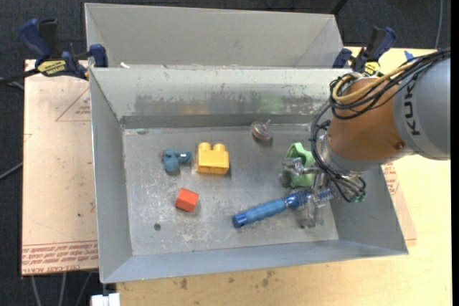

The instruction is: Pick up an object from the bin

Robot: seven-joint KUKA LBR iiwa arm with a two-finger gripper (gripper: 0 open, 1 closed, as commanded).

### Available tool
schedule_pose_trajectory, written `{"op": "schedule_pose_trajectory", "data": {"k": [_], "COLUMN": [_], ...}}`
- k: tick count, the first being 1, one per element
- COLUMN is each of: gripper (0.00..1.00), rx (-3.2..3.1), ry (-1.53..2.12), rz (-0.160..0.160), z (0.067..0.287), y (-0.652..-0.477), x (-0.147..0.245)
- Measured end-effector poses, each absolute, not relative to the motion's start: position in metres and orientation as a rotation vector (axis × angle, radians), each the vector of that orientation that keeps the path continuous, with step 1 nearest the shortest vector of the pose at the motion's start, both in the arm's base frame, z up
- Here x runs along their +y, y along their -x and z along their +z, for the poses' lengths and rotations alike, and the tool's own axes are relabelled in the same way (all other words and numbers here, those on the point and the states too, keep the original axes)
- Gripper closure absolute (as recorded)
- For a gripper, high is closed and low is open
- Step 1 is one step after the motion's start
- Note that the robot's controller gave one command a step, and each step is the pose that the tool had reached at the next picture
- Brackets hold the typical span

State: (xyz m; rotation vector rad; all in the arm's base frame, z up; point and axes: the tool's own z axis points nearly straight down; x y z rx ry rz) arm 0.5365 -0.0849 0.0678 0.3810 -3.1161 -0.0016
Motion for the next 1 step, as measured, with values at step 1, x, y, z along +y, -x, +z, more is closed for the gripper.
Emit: {"op": "schedule_pose_trajectory", "data": {"k": [1], "gripper": [0.0], "rx": [-3.138], "ry": [-0.174], "rz": [-0.002], "z": [0.1002], "y": [-0.5204], "x": [-0.0849]}}
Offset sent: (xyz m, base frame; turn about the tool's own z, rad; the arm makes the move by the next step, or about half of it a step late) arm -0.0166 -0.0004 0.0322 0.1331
